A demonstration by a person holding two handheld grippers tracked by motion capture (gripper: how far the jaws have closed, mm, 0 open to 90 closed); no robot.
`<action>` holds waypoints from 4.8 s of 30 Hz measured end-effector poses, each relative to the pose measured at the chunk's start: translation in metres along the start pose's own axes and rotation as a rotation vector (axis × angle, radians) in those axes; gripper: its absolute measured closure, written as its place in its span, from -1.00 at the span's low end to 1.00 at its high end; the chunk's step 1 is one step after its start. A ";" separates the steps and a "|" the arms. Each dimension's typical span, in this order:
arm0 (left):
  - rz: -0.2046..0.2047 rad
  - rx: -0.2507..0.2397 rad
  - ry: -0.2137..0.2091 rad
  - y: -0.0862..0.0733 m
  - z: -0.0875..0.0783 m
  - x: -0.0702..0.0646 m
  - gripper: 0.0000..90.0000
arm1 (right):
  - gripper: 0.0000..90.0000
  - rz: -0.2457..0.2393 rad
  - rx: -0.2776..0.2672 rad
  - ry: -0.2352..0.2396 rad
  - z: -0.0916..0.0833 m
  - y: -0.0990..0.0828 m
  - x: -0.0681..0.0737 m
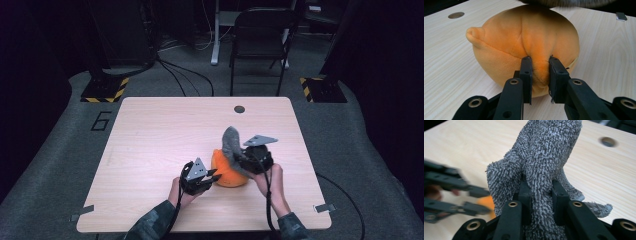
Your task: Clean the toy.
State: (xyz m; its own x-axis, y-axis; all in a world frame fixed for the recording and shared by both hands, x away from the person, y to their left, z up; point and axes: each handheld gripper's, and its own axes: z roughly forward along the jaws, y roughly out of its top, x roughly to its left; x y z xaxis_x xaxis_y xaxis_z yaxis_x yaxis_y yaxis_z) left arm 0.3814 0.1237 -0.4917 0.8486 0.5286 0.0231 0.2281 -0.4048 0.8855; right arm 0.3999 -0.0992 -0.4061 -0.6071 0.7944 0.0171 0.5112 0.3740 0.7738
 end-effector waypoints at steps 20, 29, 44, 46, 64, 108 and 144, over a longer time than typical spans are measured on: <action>-0.004 0.014 0.009 -0.001 0.000 0.000 0.32 | 0.63 -0.023 0.029 0.084 0.041 -0.011 0.019; -0.023 0.006 0.010 -0.003 0.002 -0.002 0.74 | 0.66 -0.083 0.041 0.009 0.042 -0.010 0.032; -0.017 0.004 0.005 -0.003 0.001 -0.003 0.75 | 0.67 0.008 0.063 -0.137 0.009 -0.030 -0.022; -0.019 -0.001 0.000 -0.003 0.002 -0.002 0.75 | 0.67 0.057 0.081 -0.131 0.012 -0.040 -0.037; -0.019 -0.012 -0.007 -0.003 0.003 -0.002 0.74 | 0.66 0.141 0.188 -0.179 0.035 -0.061 -0.066; 0.004 -0.021 -0.013 -0.003 0.001 -0.004 0.73 | 0.64 0.004 0.062 -0.099 0.009 -0.027 -0.021; 0.011 -0.027 -0.025 -0.003 0.000 0.000 0.71 | 0.66 0.127 0.243 -0.191 0.033 -0.070 -0.079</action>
State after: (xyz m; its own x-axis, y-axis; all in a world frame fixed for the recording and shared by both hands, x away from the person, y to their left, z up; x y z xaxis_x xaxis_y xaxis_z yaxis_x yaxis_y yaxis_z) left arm 0.3803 0.1249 -0.4946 0.8624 0.5057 0.0213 0.2063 -0.3896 0.8976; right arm 0.4323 -0.1716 -0.4824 -0.4160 0.9087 -0.0337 0.7195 0.3516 0.5990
